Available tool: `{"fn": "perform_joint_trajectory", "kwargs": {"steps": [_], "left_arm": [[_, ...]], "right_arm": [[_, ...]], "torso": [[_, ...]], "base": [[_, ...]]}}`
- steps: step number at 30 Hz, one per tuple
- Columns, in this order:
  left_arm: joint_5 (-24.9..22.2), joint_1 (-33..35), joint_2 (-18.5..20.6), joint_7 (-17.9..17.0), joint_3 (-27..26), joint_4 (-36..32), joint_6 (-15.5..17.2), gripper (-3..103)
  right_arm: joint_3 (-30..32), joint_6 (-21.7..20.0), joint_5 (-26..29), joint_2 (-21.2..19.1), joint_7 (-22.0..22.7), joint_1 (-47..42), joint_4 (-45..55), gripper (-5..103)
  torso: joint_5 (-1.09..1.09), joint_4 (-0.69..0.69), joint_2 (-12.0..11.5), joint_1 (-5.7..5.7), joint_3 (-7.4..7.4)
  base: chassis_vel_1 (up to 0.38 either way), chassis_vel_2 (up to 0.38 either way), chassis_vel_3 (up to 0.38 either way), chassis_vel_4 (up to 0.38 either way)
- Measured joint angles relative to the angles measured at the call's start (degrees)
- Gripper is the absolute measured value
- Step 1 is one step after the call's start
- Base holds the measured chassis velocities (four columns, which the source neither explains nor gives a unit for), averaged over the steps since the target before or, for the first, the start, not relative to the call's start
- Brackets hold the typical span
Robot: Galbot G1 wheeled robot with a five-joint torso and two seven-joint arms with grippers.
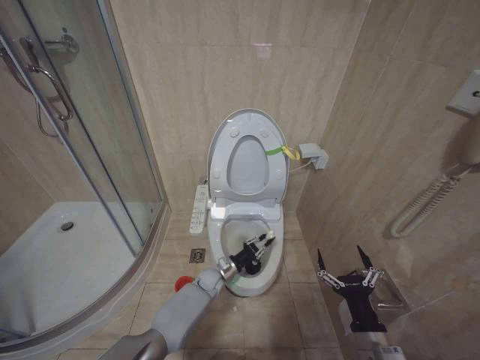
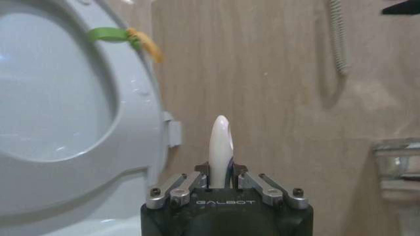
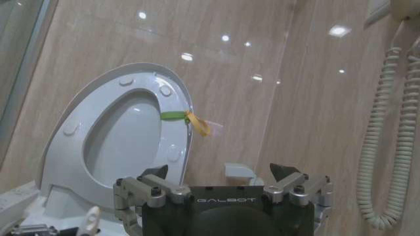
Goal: Open the toilet lid, clean the toilet bowl with a toilet brush, close the toilet lid, and flush.
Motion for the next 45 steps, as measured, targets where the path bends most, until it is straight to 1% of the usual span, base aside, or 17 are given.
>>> {"fn": "perform_joint_trajectory", "kwargs": {"steps": [5, 7, 9, 10, 12, 15, 19, 22, 25, 27, 29, 33, 36, 39, 41, 44, 45], "left_arm": [[0.2, -0.9, 0.9, 0.4, -1.6, 1.4, 0.0, 21], [1.7, -0.9, 1.6, 0.2, -3.0, 1.1, 0.0, 21], [3.4, -0.2, 2.4, -0.7, -3.9, -1.7, 0.3, 21], [3.4, -0.2, 2.4, -0.7, -3.9, -1.7, 0.3, 21], [3.7, 0.9, 3.1, -1.7, -3.8, -5.5, 1.2, 21], [3.7, 3.1, 3.6, -3.6, -2.2, -12.3, 3.2, 21], [4.1, 4.3, 3.3, -4.4, -0.1, -15.2, 4.1, 21], [4.6, 4.5, 2.4, -4.5, 0.6, -14.3, 4.3, 21], [4.7, 4.3, 1.5, -4.6, 1.0, -10.7, 4.0, 21], [3.8, 3.6, 1.0, -4.5, 1.1, -7.6, 3.5, 21], [3.2, 3.3, 1.0, -4.4, 1.0, -6.6, 3.3, 21], [1.6, 1.4, 1.1, -3.1, -1.1, -1.1, 2.4, 21], [1.5, 0.7, 1.5, -2.6, -2.2, 0.5, 2.1, 21], [1.4, 0.3, 2.5, -2.3, -3.3, 0.8, 1.9, 21], [1.5, 0.5, 3.1, -2.3, -3.7, -0.5, 1.9, 21], [2.5, 1.7, 4.0, -2.9, -4.2, -5.1, 2.6, 21], [2.5, 1.7, 4.0, -2.9, -4.2, -5.1, 2.6, 21]], "right_arm": [[0.0, 0.0, 0.0, 0.0, 0.0, 0.0, 0.0, 100], [0.0, 0.0, 0.0, 0.0, 0.0, 0.0, 0.0, 100], [0.0, 0.0, 0.0, 0.0, 0.0, 0.0, 0.0, 100], [0.0, 0.0, 0.0, 0.0, 0.0, 0.0, 0.0, 100], [0.0, 0.0, 0.0, 0.0, 0.0, 0.0, 0.0, 100], [0.0, 0.0, 0.0, 0.0, 0.0, 0.0, 0.0, 100], [0.0, 0.0, 0.0, 0.0, 0.0, 0.0, 0.0, 100], [0.0, 0.0, 0.0, 0.0, 0.0, 0.0, 0.0, 100], [0.0, 0.0, 0.0, 0.0, 0.0, 0.0, 0.0, 100], [0.0, 0.0, 0.0, 0.0, 0.0, 0.0, 0.0, 100], [0.0, 0.0, 0.0, 0.0, 0.0, 0.0, 0.0, 100], [0.0, 0.0, 0.0, 0.0, 0.0, 0.0, 0.0, 100], [0.0, 0.0, 0.0, 0.0, 0.0, 0.0, 0.0, 100], [0.0, 0.0, 0.0, 0.0, 0.0, 0.0, 0.0, 100], [0.0, 0.0, 0.0, 0.0, 0.0, 0.0, 0.0, 100], [0.0, 0.0, 0.0, 0.0, 0.0, 0.0, 0.0, 100], [0.0, 0.0, 0.0, 0.0, 0.0, 0.0, 0.0, 100]], "torso": [[0.0, 0.0, 0.0, 0.0, 0.0], [0.0, 0.0, 0.0, 0.0, 0.0], [0.0, 0.01, 0.0, 0.0, 0.0], [0.0, 0.01, 0.0, 0.0, 0.0], [0.0, 0.0, 0.0, 0.0, 0.0], [0.0, 0.0, 0.0, 0.0, 0.0], [0.0, -0.01, 0.0, 0.0, 0.0], [0.0, -0.01, 0.0, 0.0, 0.0], [0.0, 0.0, 0.0, 0.0, 0.0], [0.0, 0.0, 0.0, 0.0, 0.0], [0.0, 0.0, 0.0, 0.0, 0.0], [0.0, 0.0, 0.0, 0.0, 0.0], [0.0, 0.0, 0.0, 0.0, 0.0], [0.0, 0.0, 0.0, 0.0, 0.0], [0.0, 0.01, 0.0, 0.0, 0.0], [0.0, 0.0, 0.0, 0.0, 0.0], [0.0, 0.0, 0.0, 0.0, 0.0]], "base": [[0.0, 0.0, 0.0, 0.0], [0.0, 0.0, 0.0, 0.0], [0.0, 0.0, 0.0, 0.0], [0.0, 0.0, 0.0, 0.0], [0.0, 0.0, 0.0, 0.0], [0.0, 0.0, 0.0, 0.0], [0.0, 0.0, 0.0, 0.0], [0.0, 0.0, 0.0, 0.0], [0.0, 0.0, 0.0, 0.0], [0.0, 0.0, 0.0, 0.0], [0.0, 0.0, 0.0, 0.0], [0.0, 0.0, 0.0, 0.0], [0.0, 0.0, 0.0, 0.0], [0.0, 0.0, 0.0, 0.0], [0.0, 0.0, 0.0, 0.0], [0.0, 0.0, 0.0, 0.0], [0.0, 0.0, 0.0, 0.0]]}}
